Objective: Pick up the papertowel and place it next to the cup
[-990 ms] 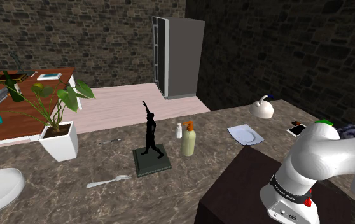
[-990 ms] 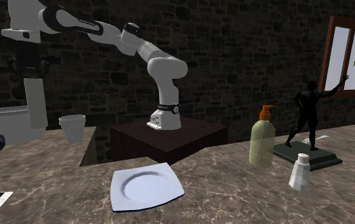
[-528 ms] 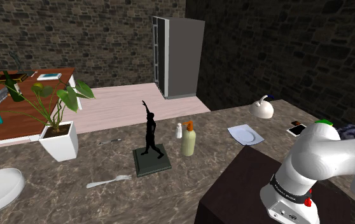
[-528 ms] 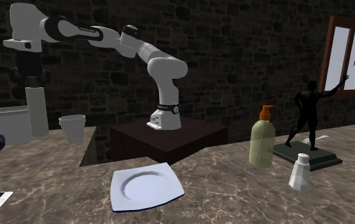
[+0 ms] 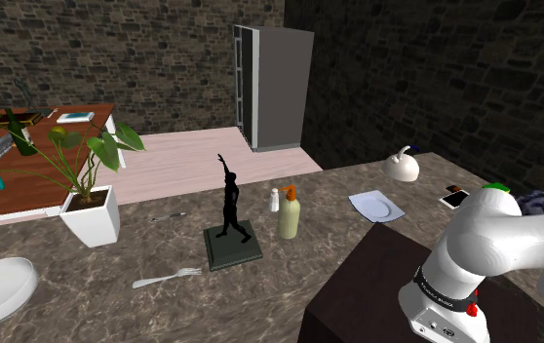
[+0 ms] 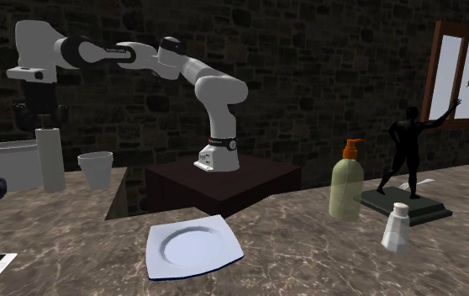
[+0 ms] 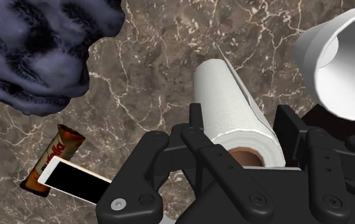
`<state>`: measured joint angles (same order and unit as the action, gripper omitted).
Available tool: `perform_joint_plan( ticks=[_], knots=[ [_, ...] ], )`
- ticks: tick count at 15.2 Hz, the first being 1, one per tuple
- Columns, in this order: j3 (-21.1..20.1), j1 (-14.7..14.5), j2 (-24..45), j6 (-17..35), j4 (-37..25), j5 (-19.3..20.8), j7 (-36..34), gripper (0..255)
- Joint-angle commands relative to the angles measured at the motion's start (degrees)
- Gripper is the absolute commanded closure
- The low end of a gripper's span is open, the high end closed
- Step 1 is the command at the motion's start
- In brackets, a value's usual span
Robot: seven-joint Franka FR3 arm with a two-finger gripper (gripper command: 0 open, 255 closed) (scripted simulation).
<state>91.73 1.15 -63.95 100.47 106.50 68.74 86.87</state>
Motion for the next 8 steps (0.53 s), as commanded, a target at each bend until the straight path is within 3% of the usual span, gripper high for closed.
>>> perform_joint_plan(
  ticks=[1,8],
  knots=[
    [0.82,-0.04,-0.47,0.86,0.63,0.76,-0.42,255],
    [3.13,-0.48,-1.75,2.86,1.48,2.75,-1.15,255]
  ],
)
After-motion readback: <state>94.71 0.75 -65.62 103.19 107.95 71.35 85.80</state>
